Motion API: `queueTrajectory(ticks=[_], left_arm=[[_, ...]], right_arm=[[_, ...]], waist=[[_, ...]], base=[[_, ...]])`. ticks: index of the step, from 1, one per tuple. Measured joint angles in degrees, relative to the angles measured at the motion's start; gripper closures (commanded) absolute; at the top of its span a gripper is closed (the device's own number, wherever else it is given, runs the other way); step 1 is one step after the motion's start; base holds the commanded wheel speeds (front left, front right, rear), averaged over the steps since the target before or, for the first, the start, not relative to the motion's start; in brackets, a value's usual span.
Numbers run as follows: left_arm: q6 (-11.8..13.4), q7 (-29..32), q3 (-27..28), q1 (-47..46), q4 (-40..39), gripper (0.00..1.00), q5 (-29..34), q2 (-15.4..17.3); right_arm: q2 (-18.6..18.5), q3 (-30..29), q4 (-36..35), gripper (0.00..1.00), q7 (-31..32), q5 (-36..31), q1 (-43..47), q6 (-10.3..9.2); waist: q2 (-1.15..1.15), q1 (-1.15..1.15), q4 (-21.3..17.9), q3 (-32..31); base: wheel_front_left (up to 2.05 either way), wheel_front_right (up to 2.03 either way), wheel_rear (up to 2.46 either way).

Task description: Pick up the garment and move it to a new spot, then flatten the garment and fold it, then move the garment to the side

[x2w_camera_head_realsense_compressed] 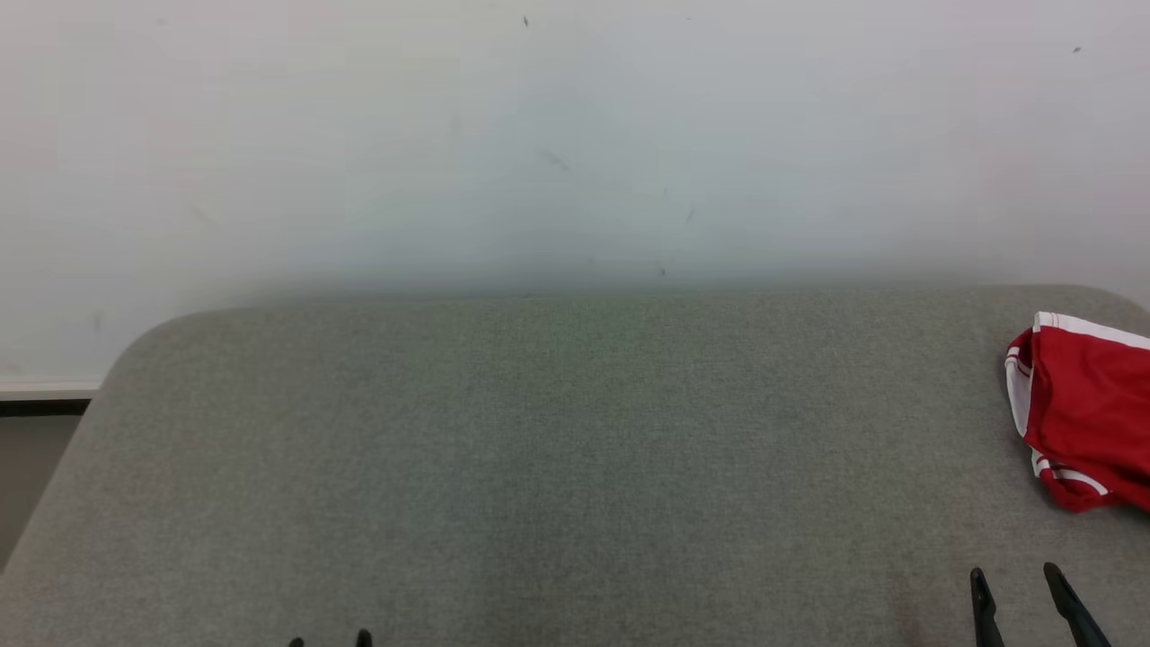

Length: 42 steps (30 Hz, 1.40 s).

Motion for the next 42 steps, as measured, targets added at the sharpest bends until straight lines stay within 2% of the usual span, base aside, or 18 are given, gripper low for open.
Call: queueTrajectory(ticks=[11, 32, 33, 37, 42], left_arm=[[-0.5, 0.0, -0.8, 0.3, -0.4, 0.0, 0.1, 0.0], [-1.5, 0.0, -1.0, 0.3, -0.9, 0.0, 0.1, 0.0], [-1.5, 0.0, -1.1, 0.3, -0.7, 1.0, 0.1, 0.0], [-1.5, 0.1, -1.4, 0.6, 1.2, 1.0, -0.2, -0.3], [-1.8, 1.6, -0.9, 0.3, 1.7, 1.0, -5.2, -0.3]], right_arm=[[0.5, 0.2, 0.2, 0.0, 0.0, -0.1, 0.0, 0.0], [0.7, 0.6, 0.3, 0.0, 0.0, -0.1, 0.0, 0.0], [0.7, 0.7, 0.4, 1.0, 0.0, -0.1, 0.0, 0.0], [1.1, 0.9, 2.5, 1.0, 0.4, 0.0, 0.2, 0.0], [1.2, 0.4, 3.1, 1.0, 2.4, 5.4, 0.0, 0.0]], waist=[[0.0, 0.0, 1.1, 0.0], [0.0, 0.01, 0.1, 0.2], [0.0, 0.01, 0.1, 0.2], [0.0, 0.0, 0.2, 0.2], [0.0, 0.01, 0.3, 0.3]], base=[[0.0, 0.0, 0.0], [0.0, 0.0, 0.0], [0.0, 0.0, 0.0], [0.0, 0.0, 0.0], [0.0, 0.0, 0.0]])
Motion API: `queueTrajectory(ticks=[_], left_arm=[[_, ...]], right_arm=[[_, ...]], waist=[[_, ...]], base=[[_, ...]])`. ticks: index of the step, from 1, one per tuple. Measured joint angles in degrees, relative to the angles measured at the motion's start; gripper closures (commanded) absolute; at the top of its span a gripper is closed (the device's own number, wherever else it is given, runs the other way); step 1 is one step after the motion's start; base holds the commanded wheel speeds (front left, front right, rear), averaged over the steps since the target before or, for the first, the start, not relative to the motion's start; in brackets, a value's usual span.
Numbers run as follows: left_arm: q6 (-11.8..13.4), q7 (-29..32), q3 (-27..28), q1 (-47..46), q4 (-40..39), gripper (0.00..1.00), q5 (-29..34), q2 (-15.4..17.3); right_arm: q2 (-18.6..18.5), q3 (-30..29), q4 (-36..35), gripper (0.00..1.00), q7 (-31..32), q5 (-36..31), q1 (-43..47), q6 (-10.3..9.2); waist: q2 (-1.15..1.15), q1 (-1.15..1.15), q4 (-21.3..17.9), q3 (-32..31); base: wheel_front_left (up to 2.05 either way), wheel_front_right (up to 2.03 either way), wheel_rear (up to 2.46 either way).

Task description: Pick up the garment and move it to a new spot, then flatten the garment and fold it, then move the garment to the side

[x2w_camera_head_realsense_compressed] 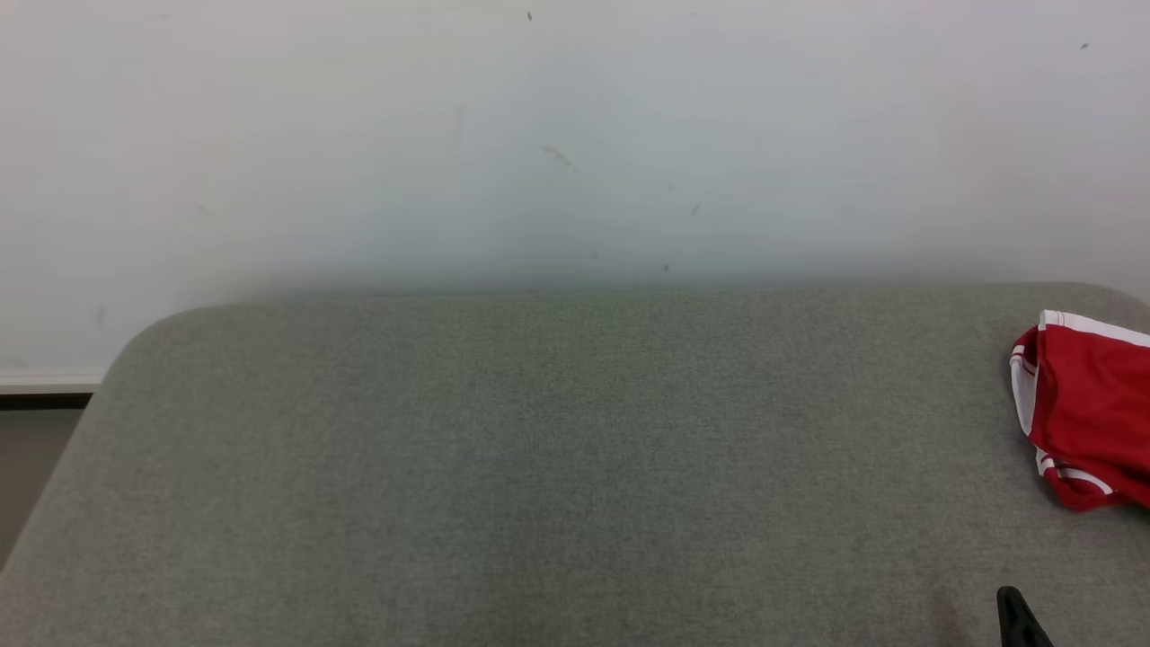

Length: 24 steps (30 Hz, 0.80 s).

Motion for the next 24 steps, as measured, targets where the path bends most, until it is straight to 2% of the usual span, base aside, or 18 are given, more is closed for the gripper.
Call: queueTrajectory(ticks=[24], left_arm=[[-1.5, 6.0, 2.9, -4.9, 0.3, 1.0, -22.9, 0.0]], right_arm=[[0.1, -0.2, -0.9, 1.0, 5.5, 25.5, -2.7, -0.01]], waist=[[0.0, 0.0, 0.6, 0.7]], base=[[0.0, 0.0, 0.0]])
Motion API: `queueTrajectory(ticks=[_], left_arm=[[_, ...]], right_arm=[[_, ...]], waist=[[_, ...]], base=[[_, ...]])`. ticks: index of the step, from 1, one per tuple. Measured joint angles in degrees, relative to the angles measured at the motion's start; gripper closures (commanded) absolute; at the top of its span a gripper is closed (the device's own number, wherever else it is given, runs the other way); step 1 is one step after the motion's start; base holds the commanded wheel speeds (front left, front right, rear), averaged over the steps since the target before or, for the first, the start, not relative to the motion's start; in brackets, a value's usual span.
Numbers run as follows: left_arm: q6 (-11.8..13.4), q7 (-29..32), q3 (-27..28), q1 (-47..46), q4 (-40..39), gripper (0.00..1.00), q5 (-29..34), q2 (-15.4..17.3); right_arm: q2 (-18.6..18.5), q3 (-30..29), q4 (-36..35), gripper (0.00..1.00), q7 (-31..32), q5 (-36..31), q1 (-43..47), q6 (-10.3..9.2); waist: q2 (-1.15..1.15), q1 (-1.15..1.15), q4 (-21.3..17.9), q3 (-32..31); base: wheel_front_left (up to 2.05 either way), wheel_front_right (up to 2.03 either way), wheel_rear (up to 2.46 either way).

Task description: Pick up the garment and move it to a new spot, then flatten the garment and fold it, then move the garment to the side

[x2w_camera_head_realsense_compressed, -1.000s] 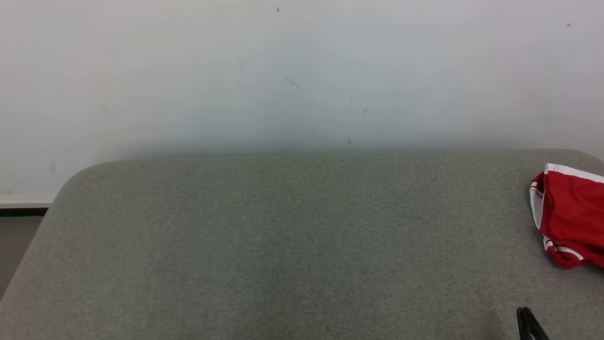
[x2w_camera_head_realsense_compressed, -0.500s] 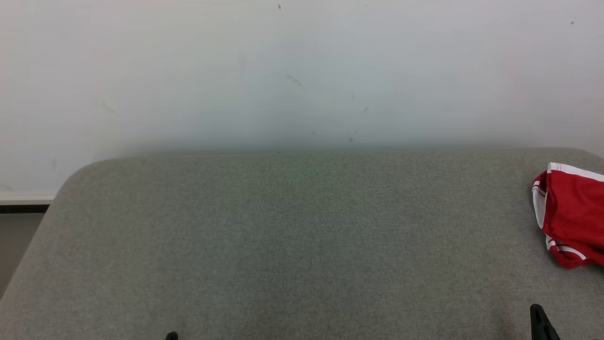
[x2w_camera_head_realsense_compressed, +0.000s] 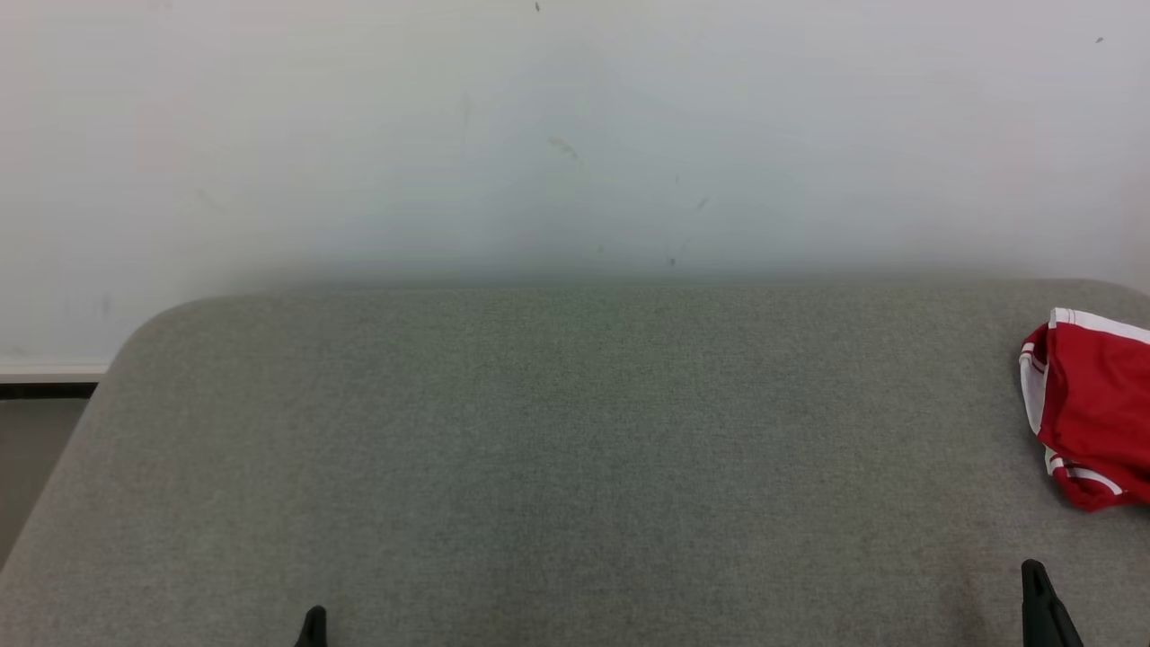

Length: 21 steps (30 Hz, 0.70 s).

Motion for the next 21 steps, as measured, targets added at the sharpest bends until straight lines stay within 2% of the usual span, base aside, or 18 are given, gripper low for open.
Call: queueTrajectory(ticks=[21], left_arm=[[-1.1, 4.1, 2.0, -3.5, 0.4, 1.0, -15.8, 0.0]], right_arm=[[0.1, -0.5, -0.3, 1.0, 4.0, 17.1, -2.3, 0.01]], waist=[[0.0, 0.0, 0.5, 0.6]], base=[[0.0, 0.0, 0.0]])
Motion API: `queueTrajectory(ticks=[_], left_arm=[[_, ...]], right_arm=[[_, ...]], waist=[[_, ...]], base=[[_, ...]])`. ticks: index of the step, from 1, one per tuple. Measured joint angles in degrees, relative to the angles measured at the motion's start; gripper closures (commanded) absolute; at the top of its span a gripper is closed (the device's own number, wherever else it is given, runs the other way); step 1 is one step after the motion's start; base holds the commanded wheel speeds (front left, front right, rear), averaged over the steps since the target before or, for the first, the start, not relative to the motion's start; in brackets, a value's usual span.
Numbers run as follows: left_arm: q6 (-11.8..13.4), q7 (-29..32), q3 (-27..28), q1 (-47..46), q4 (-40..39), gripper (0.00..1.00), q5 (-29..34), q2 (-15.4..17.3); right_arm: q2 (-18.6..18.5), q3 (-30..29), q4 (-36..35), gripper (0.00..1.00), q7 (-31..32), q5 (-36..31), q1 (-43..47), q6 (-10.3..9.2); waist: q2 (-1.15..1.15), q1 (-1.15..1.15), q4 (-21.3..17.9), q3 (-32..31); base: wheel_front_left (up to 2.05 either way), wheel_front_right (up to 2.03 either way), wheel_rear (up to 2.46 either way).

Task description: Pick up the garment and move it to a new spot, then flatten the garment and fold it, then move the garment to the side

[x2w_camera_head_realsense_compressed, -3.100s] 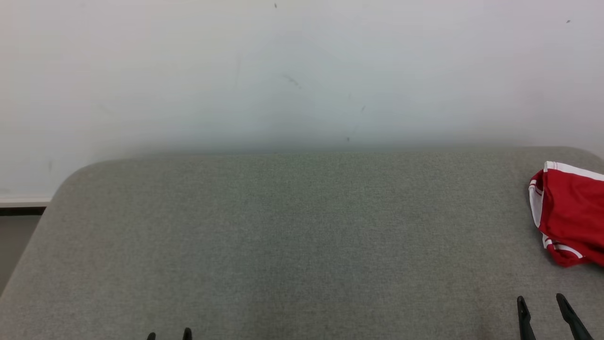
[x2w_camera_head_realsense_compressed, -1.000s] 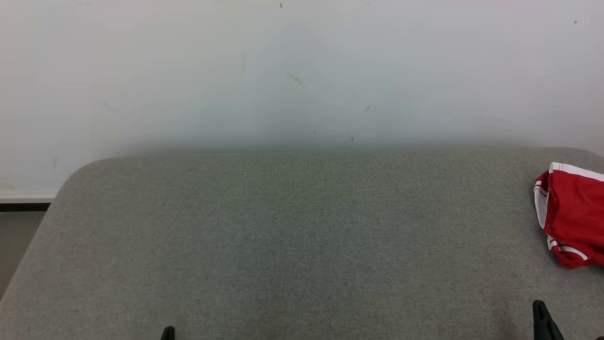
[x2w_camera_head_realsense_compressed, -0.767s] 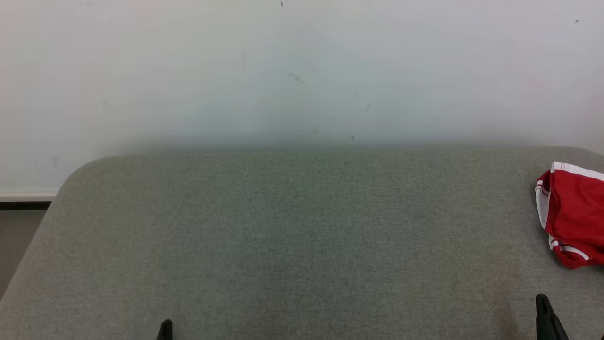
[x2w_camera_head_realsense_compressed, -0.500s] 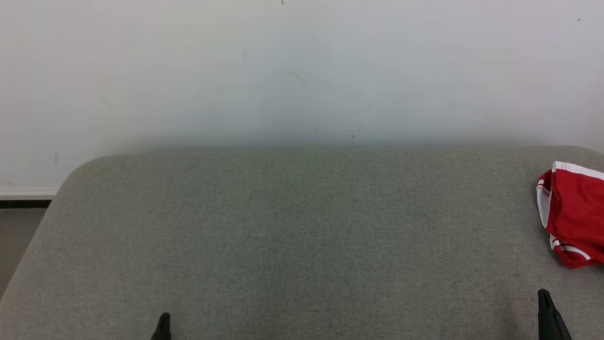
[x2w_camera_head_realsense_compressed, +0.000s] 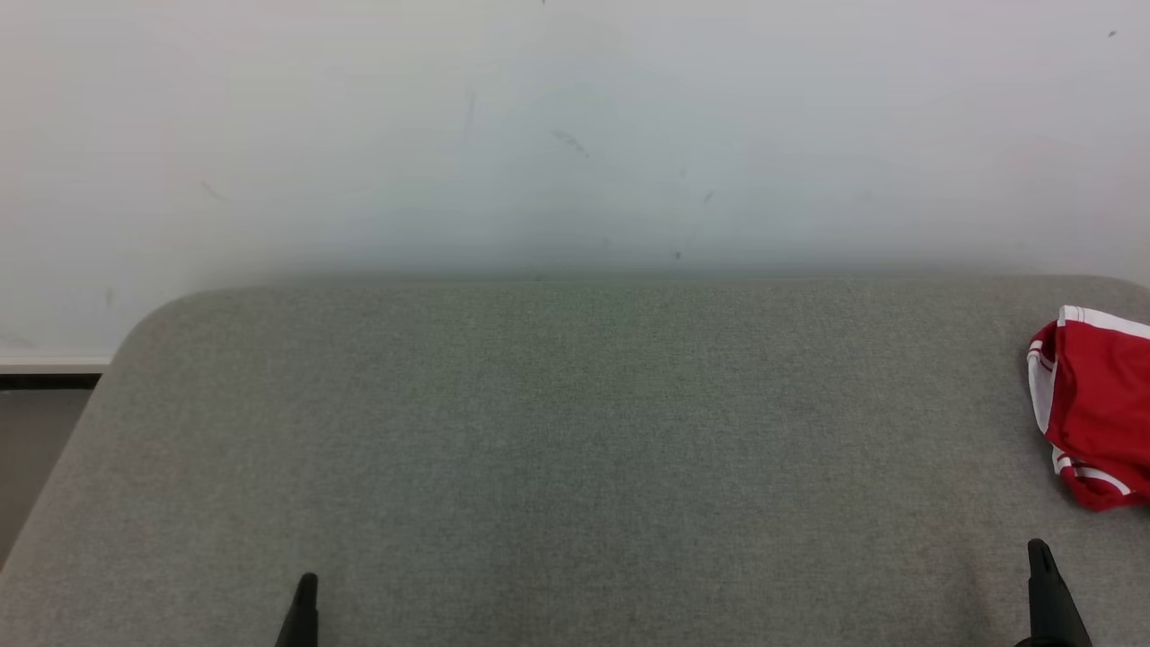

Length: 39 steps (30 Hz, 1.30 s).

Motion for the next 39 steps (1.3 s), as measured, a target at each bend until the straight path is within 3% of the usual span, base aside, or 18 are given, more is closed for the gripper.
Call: queueTrajectory(ticks=[39], left_arm=[[-1.6, 6.0, 3.0, -4.9, 0.6, 1.0, -21.8, 0.1]], right_arm=[[0.1, -0.5, -0.3, 1.0, 5.6, 24.3, -3.5, 0.0]], waist=[[0.0, 0.0, 0.9, 1.1]], base=[[0.0, 0.0, 0.0]])
